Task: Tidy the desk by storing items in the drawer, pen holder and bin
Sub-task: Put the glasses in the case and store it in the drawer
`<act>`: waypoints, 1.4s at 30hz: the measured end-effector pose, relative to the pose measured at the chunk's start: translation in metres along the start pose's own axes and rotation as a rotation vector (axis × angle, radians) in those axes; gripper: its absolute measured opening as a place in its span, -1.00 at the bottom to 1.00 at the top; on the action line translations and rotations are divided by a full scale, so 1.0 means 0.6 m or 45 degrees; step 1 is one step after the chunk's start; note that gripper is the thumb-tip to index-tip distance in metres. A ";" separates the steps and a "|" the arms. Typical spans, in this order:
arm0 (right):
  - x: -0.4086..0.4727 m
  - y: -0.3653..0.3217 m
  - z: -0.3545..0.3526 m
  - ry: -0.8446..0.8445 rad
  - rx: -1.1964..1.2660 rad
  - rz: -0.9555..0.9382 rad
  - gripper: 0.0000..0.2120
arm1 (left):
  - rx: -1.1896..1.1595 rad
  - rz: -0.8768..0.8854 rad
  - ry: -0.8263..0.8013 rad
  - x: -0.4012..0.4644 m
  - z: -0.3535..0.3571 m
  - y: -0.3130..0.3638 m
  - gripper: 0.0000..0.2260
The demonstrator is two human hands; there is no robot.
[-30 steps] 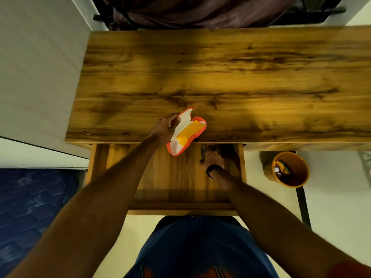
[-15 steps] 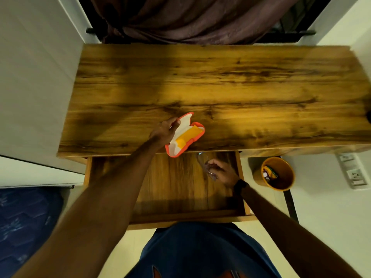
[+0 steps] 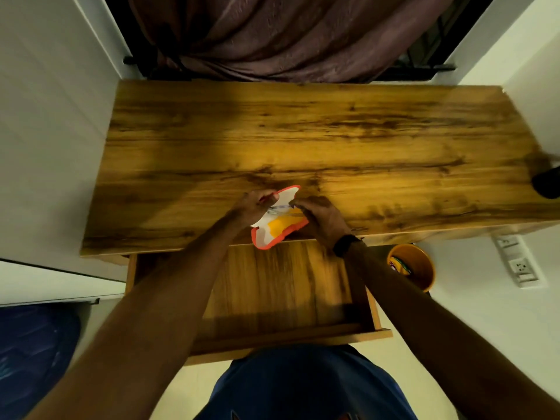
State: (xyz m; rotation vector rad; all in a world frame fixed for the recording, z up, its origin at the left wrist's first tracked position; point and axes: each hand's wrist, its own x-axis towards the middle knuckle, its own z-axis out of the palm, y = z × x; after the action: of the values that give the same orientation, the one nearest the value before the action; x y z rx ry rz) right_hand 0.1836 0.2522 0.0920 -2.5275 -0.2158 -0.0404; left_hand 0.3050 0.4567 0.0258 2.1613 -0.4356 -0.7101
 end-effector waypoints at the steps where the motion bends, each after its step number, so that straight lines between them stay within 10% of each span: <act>1: 0.009 0.003 0.005 -0.041 -0.038 -0.023 -0.69 | -0.004 -0.072 -0.009 0.032 0.008 -0.045 -0.52; 9: -0.002 -0.002 0.047 -0.284 -0.177 -0.053 -0.47 | 0.083 0.107 -0.016 -0.012 -0.011 0.024 -0.61; 18: -0.036 0.019 0.057 0.210 -0.279 0.247 -0.04 | 0.509 0.405 0.140 -0.071 0.002 0.062 -0.50; 28: -0.042 0.037 0.069 -0.119 -0.328 0.101 -0.38 | 0.974 0.265 -0.008 -0.106 0.060 0.039 -0.20; 35: -0.038 0.015 0.056 -0.048 0.109 0.282 -0.02 | 0.440 0.085 -0.044 -0.090 0.029 0.057 -0.09; 42: -0.061 0.015 0.045 0.323 0.093 0.360 -0.35 | 0.060 0.097 -0.051 -0.097 0.000 0.080 -0.55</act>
State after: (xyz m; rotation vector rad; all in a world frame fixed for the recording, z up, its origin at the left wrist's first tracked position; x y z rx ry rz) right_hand 0.1487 0.2551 0.0621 -2.4270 0.2363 -0.2344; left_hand 0.2560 0.4576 0.0832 2.1649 -0.5582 -0.7084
